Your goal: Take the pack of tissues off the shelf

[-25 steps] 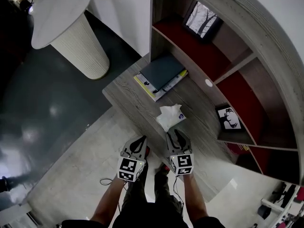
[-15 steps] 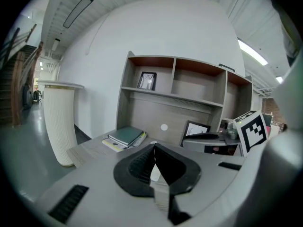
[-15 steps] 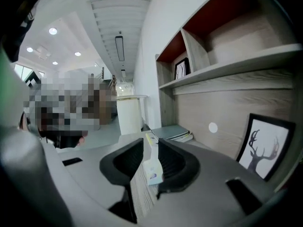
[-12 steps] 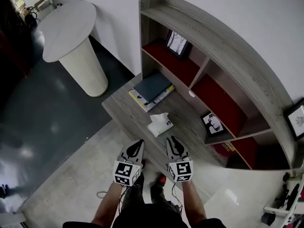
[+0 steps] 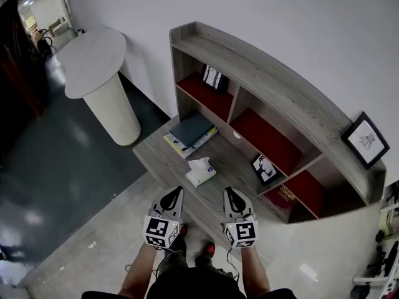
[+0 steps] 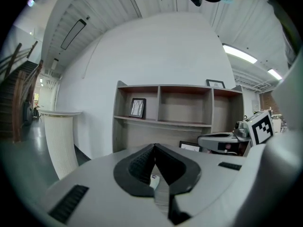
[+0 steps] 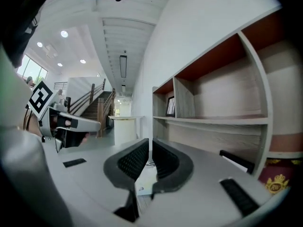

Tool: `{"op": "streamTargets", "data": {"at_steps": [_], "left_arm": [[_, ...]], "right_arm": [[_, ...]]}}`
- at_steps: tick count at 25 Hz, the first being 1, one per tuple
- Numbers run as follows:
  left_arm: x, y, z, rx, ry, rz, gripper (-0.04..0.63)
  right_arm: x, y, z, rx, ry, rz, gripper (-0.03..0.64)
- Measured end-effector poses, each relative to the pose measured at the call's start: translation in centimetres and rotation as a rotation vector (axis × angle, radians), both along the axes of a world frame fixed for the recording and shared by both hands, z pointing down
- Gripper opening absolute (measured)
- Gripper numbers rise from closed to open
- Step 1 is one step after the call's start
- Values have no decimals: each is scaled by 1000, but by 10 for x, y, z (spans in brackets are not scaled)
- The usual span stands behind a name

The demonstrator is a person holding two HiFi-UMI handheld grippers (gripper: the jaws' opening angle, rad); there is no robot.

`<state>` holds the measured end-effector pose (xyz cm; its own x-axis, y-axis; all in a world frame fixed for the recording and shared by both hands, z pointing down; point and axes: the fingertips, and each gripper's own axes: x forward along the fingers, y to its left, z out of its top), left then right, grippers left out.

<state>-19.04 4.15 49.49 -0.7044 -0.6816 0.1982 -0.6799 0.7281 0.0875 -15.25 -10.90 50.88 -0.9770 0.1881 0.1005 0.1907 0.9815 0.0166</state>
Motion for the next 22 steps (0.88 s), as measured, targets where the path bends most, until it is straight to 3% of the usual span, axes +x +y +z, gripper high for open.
{"op": "streamTargets", "data": {"at_steps": [8,22], "left_arm": [[40,-5,-24,-17,-63,-11,8],[99,-18,-20,-36,-62,-16,8]], "right_arm": [[44,-22,-25,0,-52,14,39],[110,-44,-26,-28,-46,13,38]]}}
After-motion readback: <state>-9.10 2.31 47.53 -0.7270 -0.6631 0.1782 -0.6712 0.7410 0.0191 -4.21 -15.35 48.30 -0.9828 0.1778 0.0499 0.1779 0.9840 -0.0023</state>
